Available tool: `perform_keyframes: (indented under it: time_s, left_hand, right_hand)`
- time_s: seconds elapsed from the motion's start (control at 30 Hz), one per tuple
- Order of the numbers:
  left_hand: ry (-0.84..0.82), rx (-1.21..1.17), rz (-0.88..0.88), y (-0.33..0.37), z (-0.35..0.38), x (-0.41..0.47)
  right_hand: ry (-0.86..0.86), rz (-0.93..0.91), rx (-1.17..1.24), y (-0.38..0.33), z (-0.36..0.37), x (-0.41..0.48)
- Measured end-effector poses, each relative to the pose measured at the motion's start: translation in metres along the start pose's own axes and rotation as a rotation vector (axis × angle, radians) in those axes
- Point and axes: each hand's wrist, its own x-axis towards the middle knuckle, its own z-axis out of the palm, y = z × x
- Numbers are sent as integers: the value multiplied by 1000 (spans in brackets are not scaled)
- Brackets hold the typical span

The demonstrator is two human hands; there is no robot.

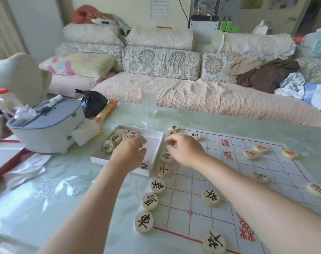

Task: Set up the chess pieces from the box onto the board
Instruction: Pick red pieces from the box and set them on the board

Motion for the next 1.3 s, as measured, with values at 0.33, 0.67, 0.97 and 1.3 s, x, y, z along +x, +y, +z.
perform_keyframes:
  time_s: [0.33, 0.67, 0.97, 1.3]
  left_hand:
    - [166, 151, -129, -80, -15, 4]
    - [98, 113, -99, -98, -17, 11]
    - [57, 74, -96, -98, -17, 17]
    - [111, -273, -193, -87, -21, 20]
  right_hand:
    - [-144, -121, -132, -80, 60, 73]
    - [-235, -110, -353, -78, 85, 113]
    - [-329, -123, -550, -80, 85, 120]
    - [-137, -83, -177, -67, 65, 101]
